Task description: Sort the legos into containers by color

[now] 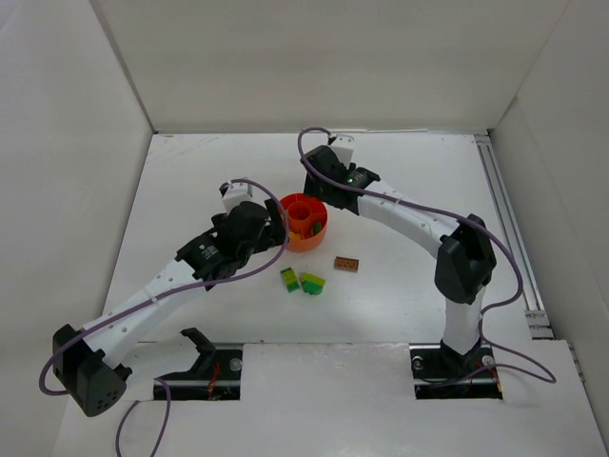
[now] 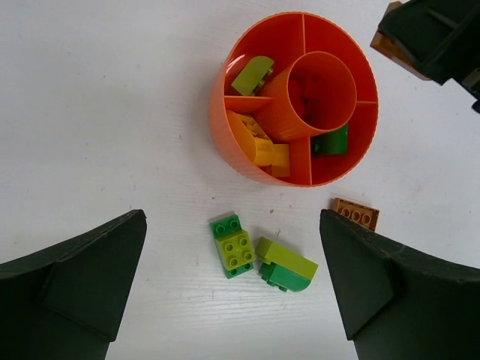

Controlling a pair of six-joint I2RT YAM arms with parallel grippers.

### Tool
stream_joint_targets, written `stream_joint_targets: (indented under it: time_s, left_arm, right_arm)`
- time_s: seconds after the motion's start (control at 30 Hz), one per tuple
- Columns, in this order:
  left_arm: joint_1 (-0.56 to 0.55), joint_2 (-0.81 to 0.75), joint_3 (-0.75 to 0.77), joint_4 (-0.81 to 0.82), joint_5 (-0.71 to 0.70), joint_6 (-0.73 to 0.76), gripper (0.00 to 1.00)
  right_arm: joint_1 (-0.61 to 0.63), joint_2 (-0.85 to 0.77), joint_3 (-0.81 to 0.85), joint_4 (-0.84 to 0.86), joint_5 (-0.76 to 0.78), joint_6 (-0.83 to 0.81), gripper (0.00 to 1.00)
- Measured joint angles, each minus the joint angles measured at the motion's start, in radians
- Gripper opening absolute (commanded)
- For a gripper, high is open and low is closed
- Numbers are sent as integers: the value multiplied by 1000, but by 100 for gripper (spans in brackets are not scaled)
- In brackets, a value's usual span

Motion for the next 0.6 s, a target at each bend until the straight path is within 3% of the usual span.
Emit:
stream_joint_targets:
  time_s: [0.6]
  left_arm:
    - [0,0,2,0,-6,8,100]
  right_arm:
    - [19,27,22,-7,-30,19,58]
